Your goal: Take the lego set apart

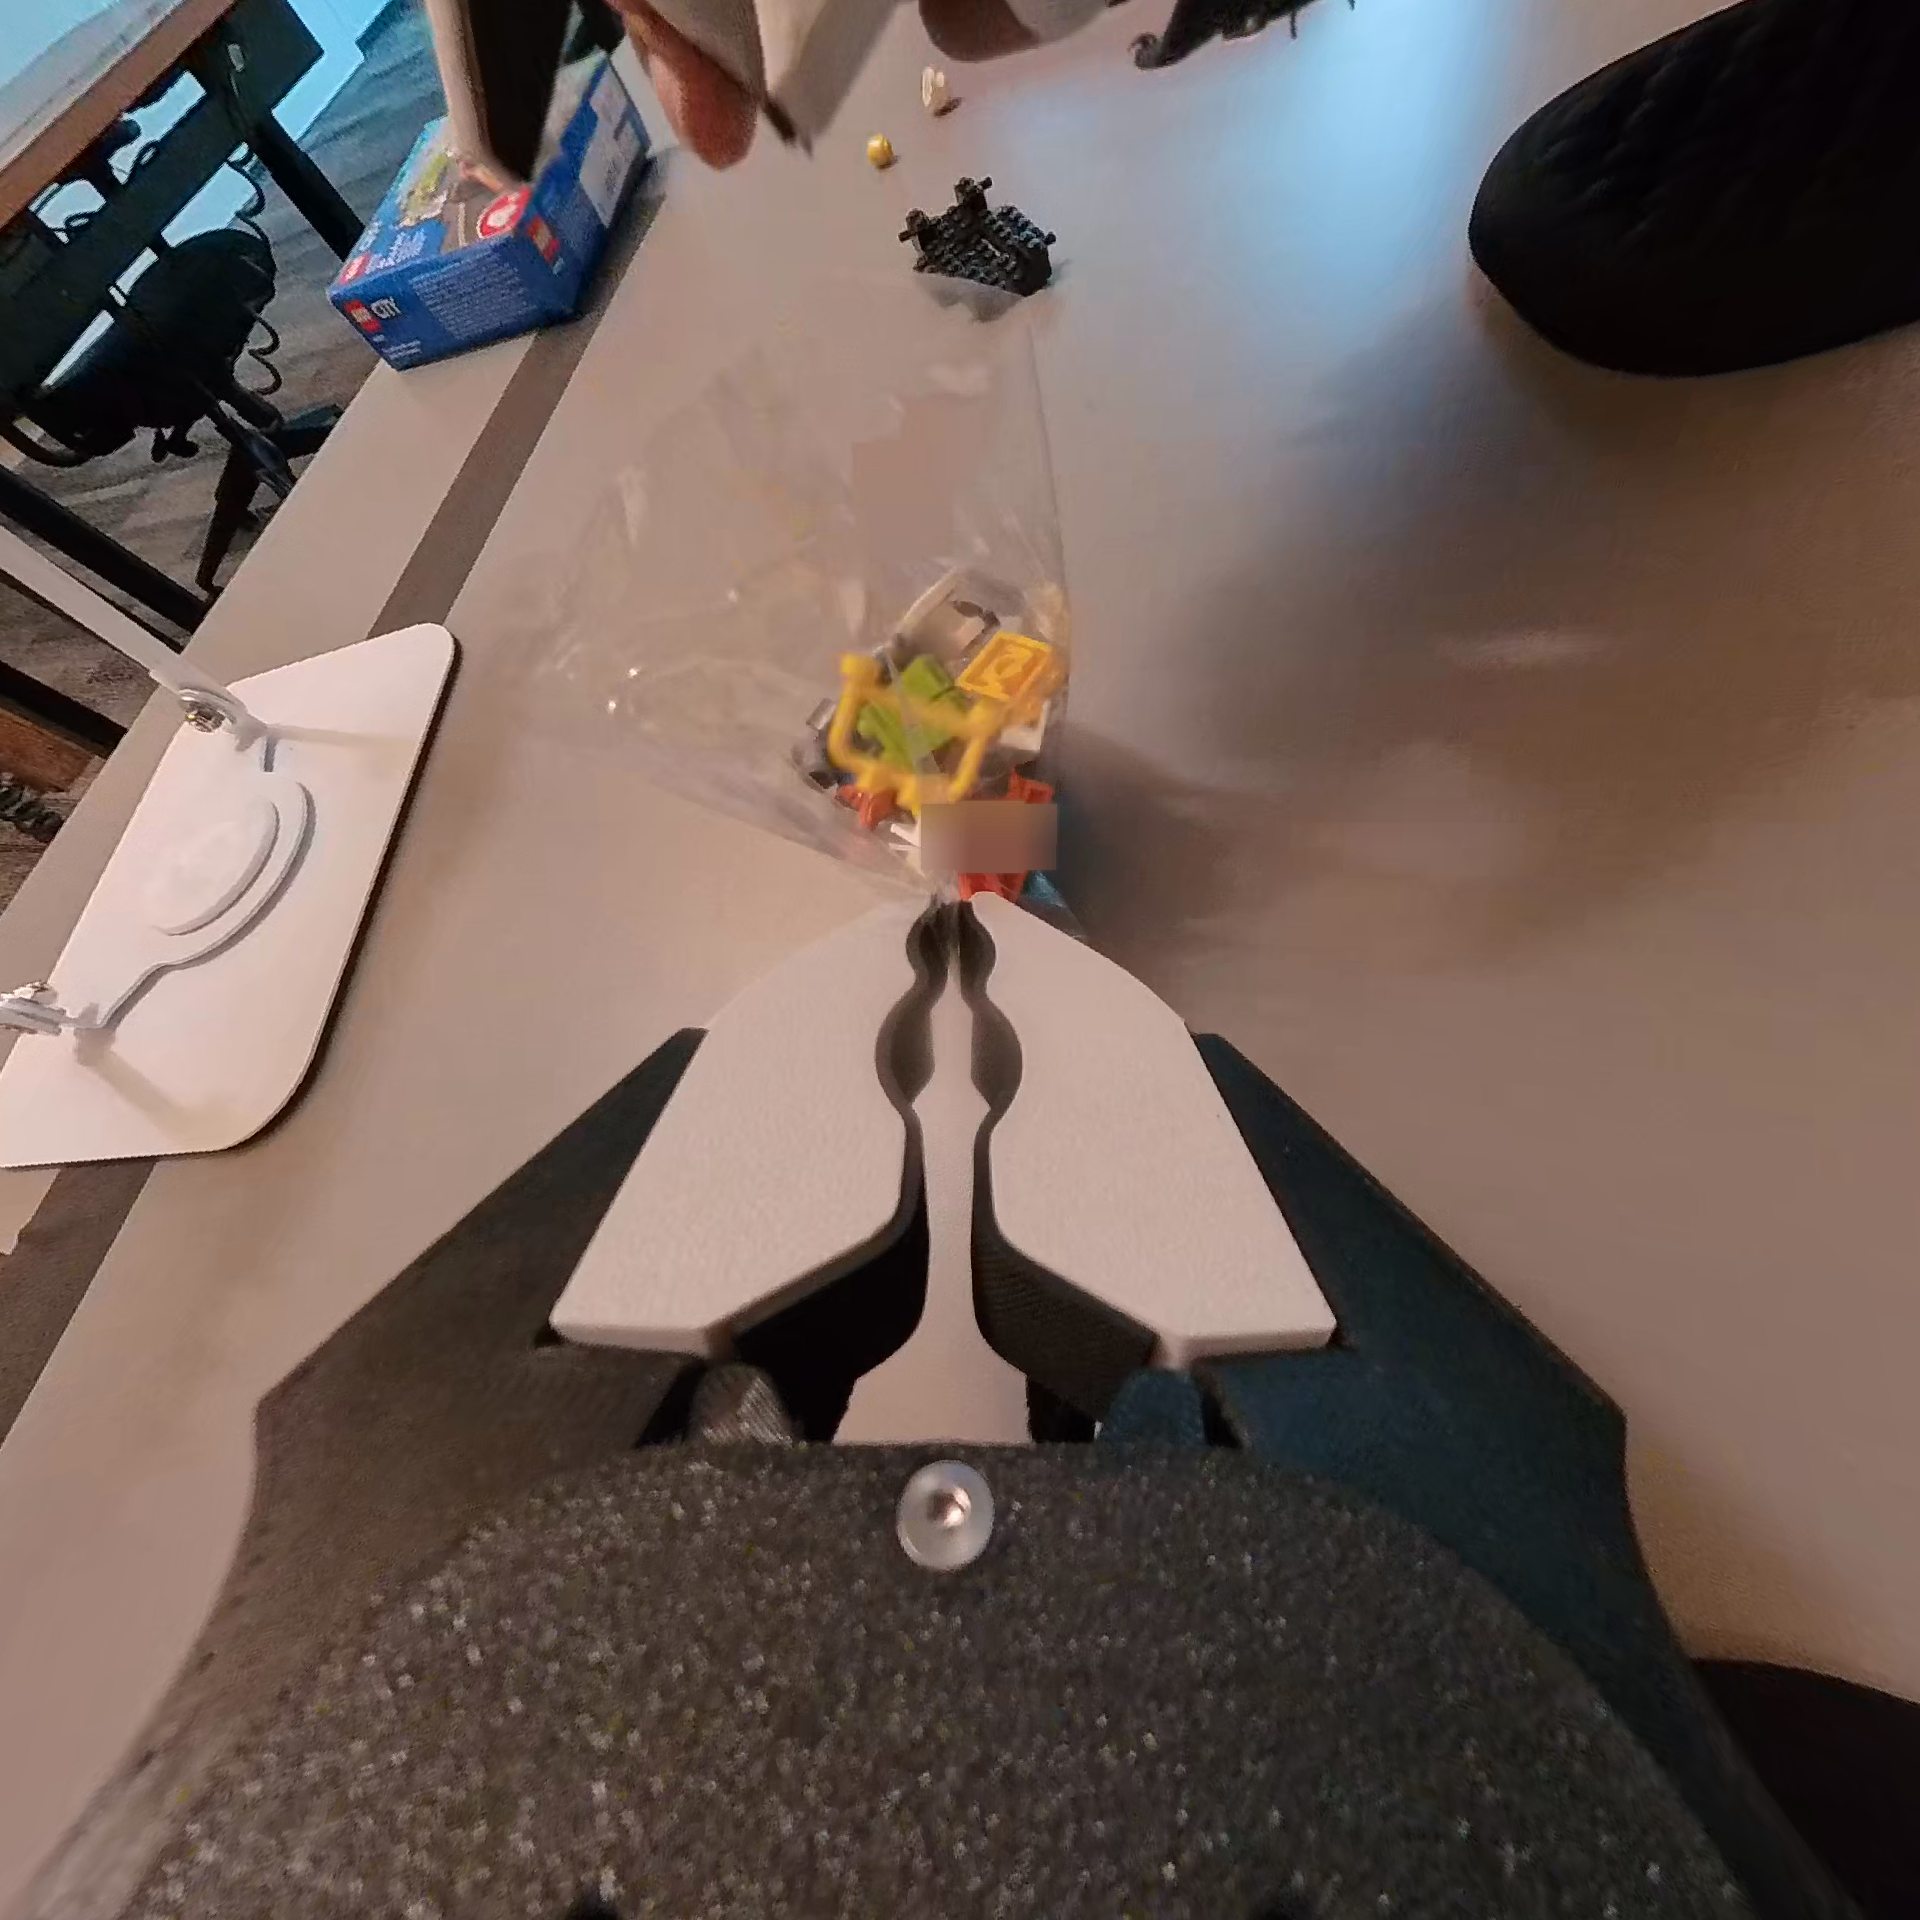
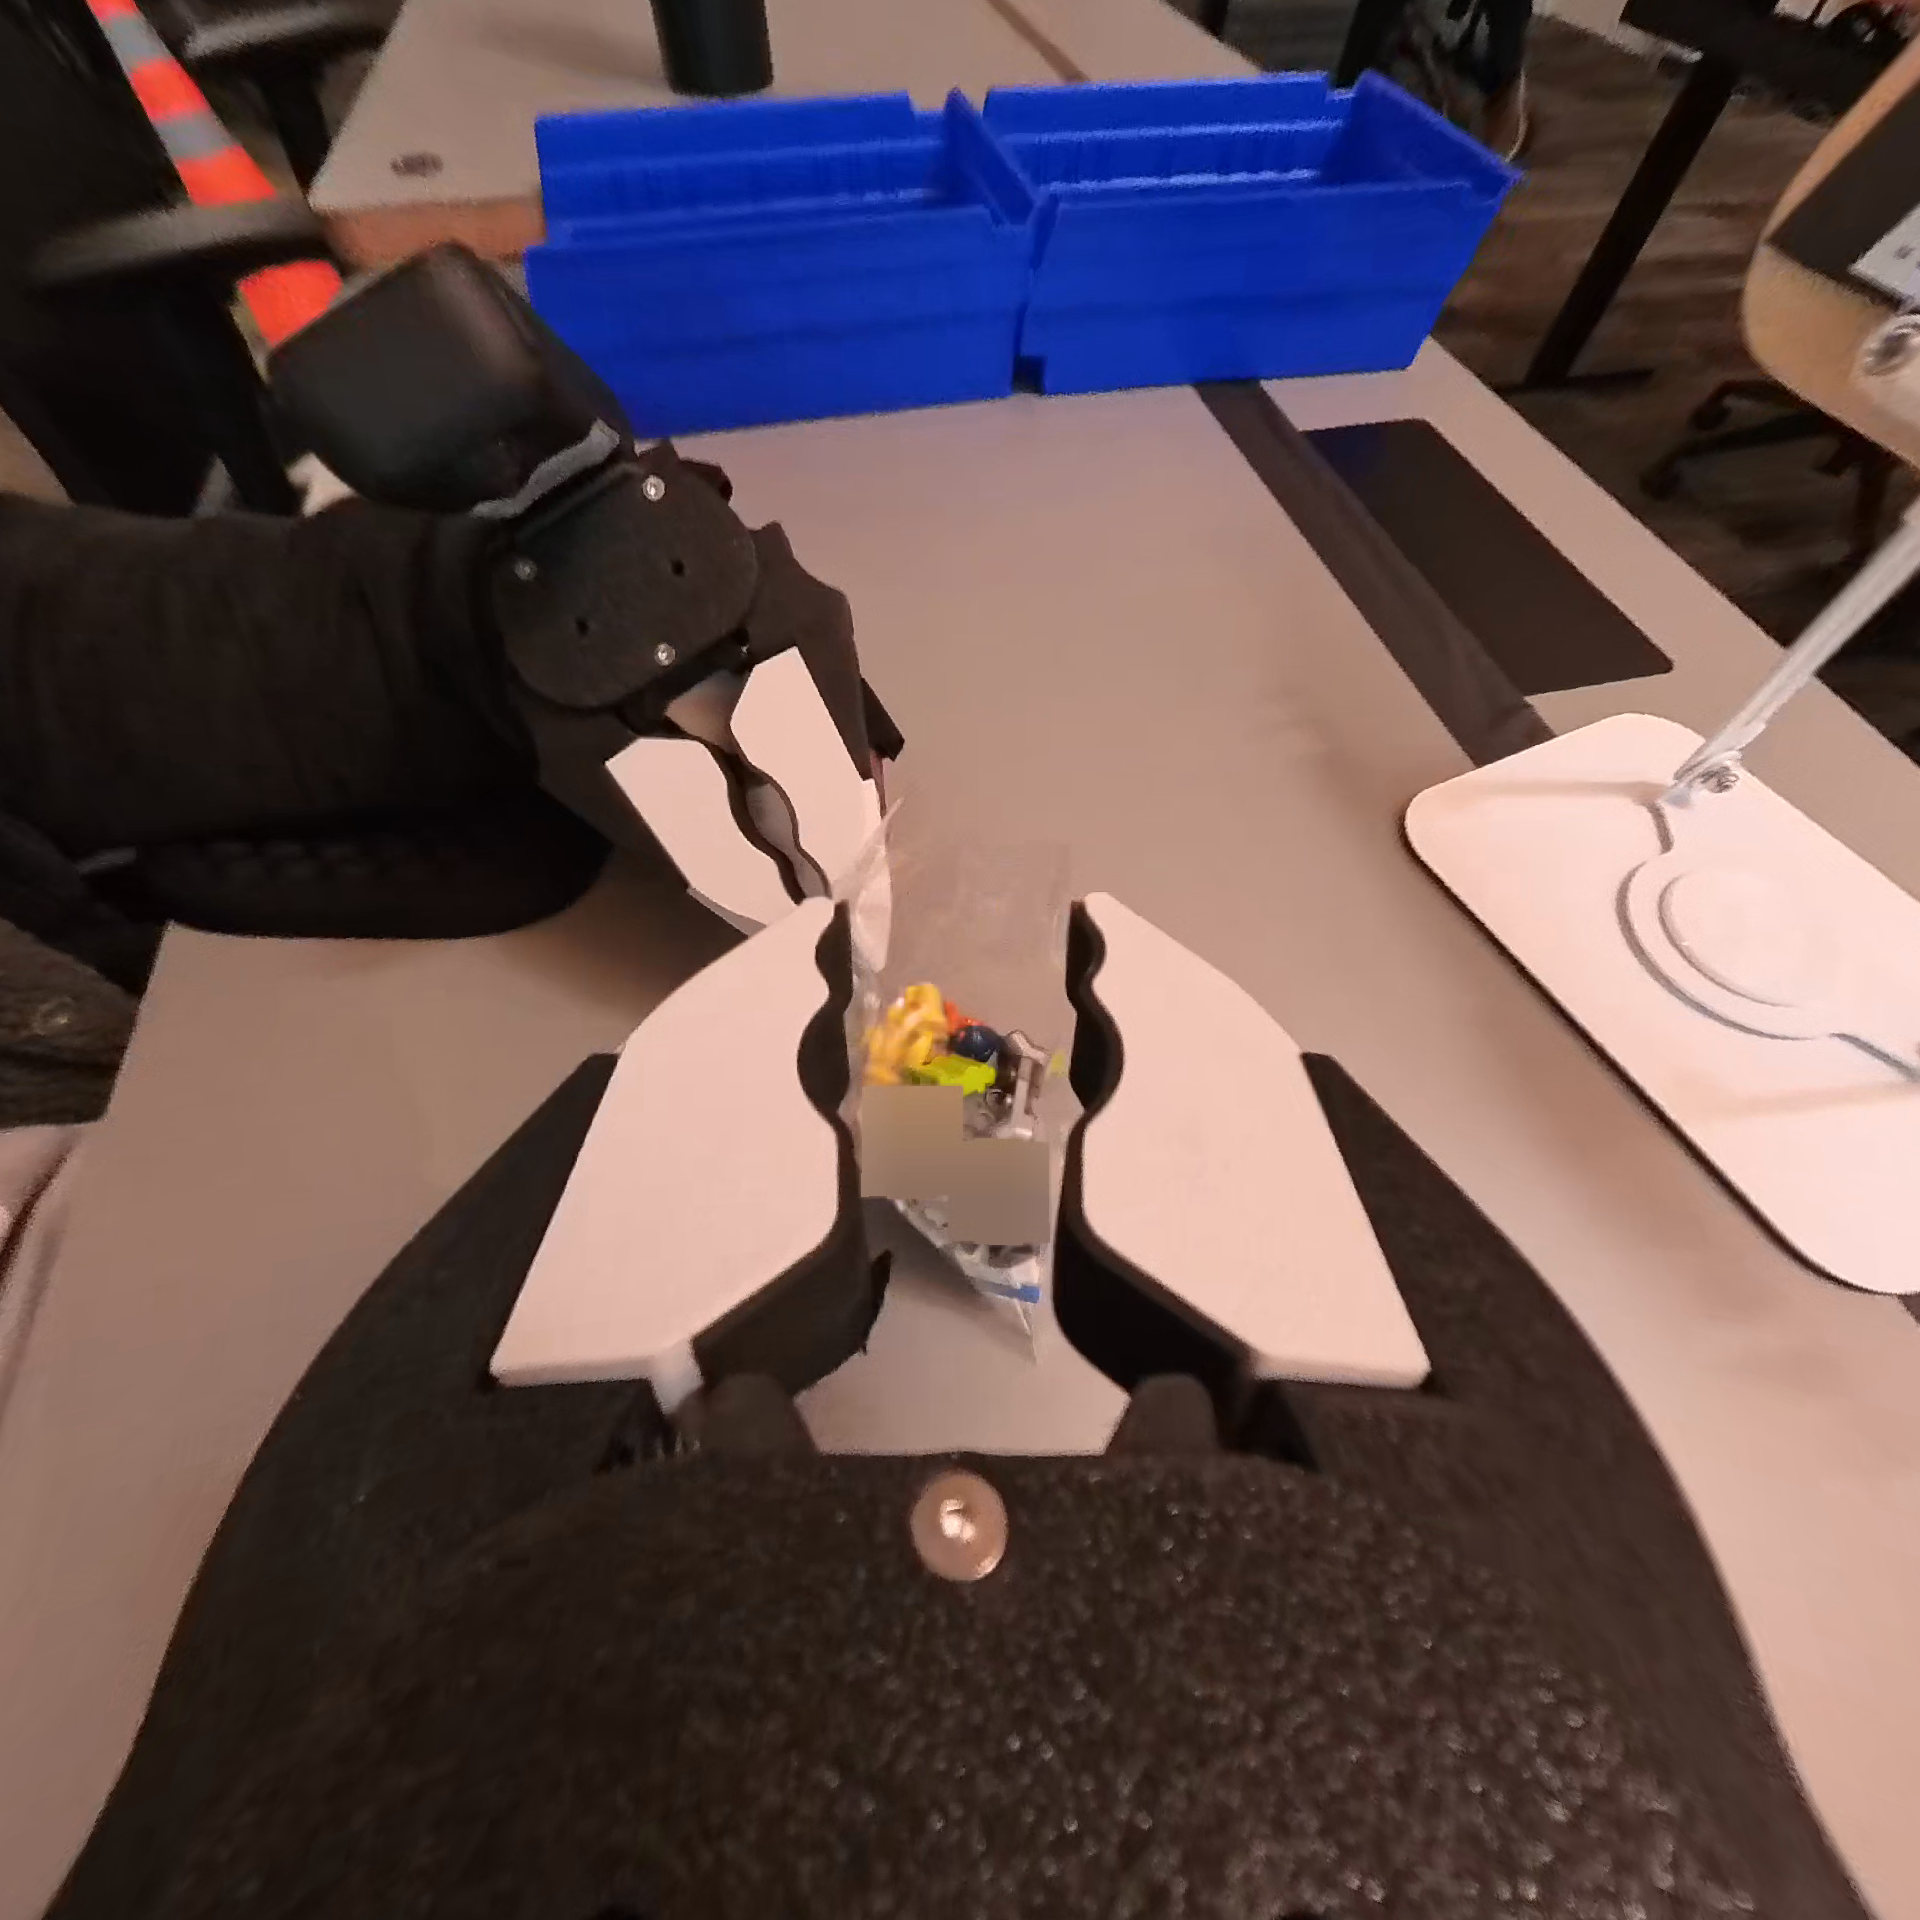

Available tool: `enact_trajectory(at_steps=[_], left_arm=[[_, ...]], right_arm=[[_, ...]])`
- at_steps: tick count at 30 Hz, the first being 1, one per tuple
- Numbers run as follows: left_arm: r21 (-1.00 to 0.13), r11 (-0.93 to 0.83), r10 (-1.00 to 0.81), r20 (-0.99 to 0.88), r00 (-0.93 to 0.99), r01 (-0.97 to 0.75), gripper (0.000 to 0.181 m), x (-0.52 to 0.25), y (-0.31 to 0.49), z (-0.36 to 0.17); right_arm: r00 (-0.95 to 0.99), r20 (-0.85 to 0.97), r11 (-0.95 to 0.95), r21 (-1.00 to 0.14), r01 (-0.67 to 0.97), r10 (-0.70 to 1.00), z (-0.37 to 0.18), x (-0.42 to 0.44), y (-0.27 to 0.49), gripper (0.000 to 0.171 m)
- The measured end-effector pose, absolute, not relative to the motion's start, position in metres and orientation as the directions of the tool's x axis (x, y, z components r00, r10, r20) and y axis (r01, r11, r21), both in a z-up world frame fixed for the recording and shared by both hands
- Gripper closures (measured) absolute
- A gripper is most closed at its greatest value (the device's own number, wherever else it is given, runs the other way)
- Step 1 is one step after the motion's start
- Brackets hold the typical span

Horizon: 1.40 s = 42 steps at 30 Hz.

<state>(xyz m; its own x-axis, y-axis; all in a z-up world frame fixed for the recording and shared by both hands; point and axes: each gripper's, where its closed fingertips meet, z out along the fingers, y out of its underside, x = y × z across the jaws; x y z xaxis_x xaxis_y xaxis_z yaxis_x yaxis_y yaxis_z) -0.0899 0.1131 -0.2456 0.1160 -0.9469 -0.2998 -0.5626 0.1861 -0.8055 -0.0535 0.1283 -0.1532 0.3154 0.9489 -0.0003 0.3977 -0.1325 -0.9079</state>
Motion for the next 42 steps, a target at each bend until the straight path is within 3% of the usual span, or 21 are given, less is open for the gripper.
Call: enact_trajectory(at_steps=[4,8,14,20,22,25,35,37,39,42], left_arm=[[-0.805,0.187,-0.947,-0.300,0.116,-0.562,0.180,-0.090,0.113,-0.246],[-0.804,0.188,-0.946,-0.302,0.116,-0.564,0.180,-0.090,0.113,-0.246],[-0.804,0.188,-0.946,-0.303,0.116,-0.564,0.180,-0.089,0.113,-0.246],[-0.805,0.186,-0.947,-0.300,0.116,-0.563,0.180,-0.090,0.114,-0.246],[-0.805,0.185,-0.947,-0.300,0.117,-0.563,0.180,-0.090,0.114,-0.246],[-0.805,0.185,-0.947,-0.300,0.117,-0.564,0.180,-0.090,0.114,-0.246],[-0.800,0.192,-0.945,-0.306,0.111,-0.568,0.180,-0.089,0.113,-0.246],[-0.800,0.193,-0.945,-0.307,0.111,-0.568,0.180,-0.089,0.113,-0.246],[-0.800,0.193,-0.945,-0.307,0.112,-0.568,0.180,-0.089,0.113,-0.246],[-0.798,0.194,-0.945,-0.309,0.111,-0.570,0.180,-0.089,0.113,-0.246]], right_arm=[[0.401,-0.009,-0.169,-0.915,0.365,0.916,-0.155,-0.021,0.139,0.131],[0.524,0.101,-0.214,-0.835,0.507,0.846,-0.196,0.034,0.165,0.132],[0.533,0.081,-0.340,-0.689,0.641,0.842,-0.274,0.094,0.176,0.132],[0.486,0.014,-0.379,-0.608,0.698,0.874,-0.302,0.107,0.179,0.136],[0.464,-0.028,-0.385,-0.602,0.699,0.886,-0.303,0.105,0.178,0.143],[0.443,-0.057,-0.392,-0.575,0.718,0.895,-0.304,0.106,0.178,0.171],[0.374,0.026,-0.272,-0.641,0.718,0.927,-0.262,0.078,0.176,0.171],[0.353,0.073,-0.240,-0.602,0.761,0.933,-0.265,0.079,0.181,0.168],[0.325,0.071,-0.236,-0.546,0.804,0.943,-0.277,0.081,0.184,0.147],[0.279,0.038,-0.231,-0.460,0.857,0.959,-0.294,0.086,0.187,0.140]])
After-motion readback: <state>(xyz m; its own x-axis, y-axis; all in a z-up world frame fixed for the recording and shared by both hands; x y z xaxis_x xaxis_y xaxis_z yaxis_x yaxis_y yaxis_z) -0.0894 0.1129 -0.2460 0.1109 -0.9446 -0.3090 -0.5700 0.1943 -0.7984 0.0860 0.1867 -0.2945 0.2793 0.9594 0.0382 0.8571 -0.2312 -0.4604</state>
